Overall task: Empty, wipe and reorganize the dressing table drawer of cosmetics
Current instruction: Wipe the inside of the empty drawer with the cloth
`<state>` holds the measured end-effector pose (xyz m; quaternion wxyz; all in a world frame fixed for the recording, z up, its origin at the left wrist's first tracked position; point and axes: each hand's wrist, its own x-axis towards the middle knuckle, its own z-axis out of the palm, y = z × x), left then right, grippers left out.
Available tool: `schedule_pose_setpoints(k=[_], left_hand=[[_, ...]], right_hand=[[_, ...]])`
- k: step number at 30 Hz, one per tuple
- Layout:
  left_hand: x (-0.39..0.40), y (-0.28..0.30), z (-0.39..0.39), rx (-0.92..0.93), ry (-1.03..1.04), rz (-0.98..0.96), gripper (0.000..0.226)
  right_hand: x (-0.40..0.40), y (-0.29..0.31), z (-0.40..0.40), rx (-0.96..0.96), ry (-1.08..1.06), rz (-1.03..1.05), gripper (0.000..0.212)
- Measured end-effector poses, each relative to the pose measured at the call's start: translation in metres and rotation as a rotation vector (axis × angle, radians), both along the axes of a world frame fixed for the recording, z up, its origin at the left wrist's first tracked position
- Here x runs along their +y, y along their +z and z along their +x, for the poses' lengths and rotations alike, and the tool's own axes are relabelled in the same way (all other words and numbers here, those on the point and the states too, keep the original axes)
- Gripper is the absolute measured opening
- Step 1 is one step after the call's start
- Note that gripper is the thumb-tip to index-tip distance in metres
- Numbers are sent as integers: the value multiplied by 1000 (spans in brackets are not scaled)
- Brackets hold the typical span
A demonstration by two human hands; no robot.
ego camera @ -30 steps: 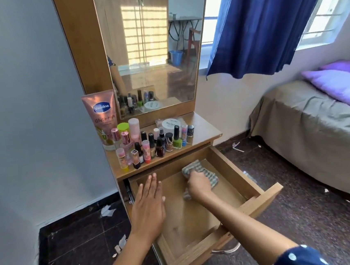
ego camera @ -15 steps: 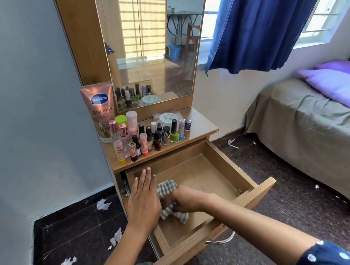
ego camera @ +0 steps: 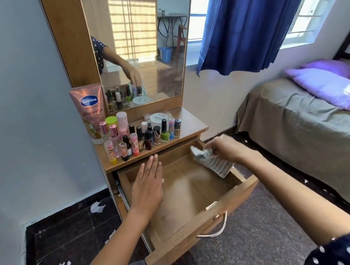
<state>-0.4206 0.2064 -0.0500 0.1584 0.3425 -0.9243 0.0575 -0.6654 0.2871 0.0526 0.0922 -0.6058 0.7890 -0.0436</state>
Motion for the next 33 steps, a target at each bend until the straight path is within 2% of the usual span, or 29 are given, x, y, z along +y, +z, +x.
schedule_pose_setpoints(k=[3, 6, 8, 10, 12, 14, 17, 20, 26, 33], left_hand=[[2, 15, -22, -22, -55, -12, 51], [0, 22, -45, -75, -142, -60, 57], [-4, 26, -59, -116, -142, -58, 60], [-10, 29, -71, -164, -126, -79, 61], [-16, 32, -78, -228, -102, -62, 62], [-23, 32, -81, -294, -71, -53, 64], [-31, 29, -83, -347, -54, -26, 67], [-35, 24, -83, -349, -53, -23, 68], [-35, 16, -83, -297, -47, -15, 67], [-33, 20, -77, -182, -103, 34, 62]], right_hand=[[-2, 13, -24, -57, -125, -297, 29], [-20, 25, -35, 6, -257, -530, 25], [-40, 29, -29, 73, -268, -693, 17], [-63, 21, -17, 109, -193, -784, 18], [-81, 1, -12, 162, -94, -718, 25], [-90, -22, -10, 189, -40, -531, 31], [-88, -44, -9, 88, -97, -387, 44], [-94, -52, -14, 87, -82, -312, 53], [-117, -50, -33, -35, -60, -116, 51], [-125, -45, -40, -132, -71, -73, 49]])
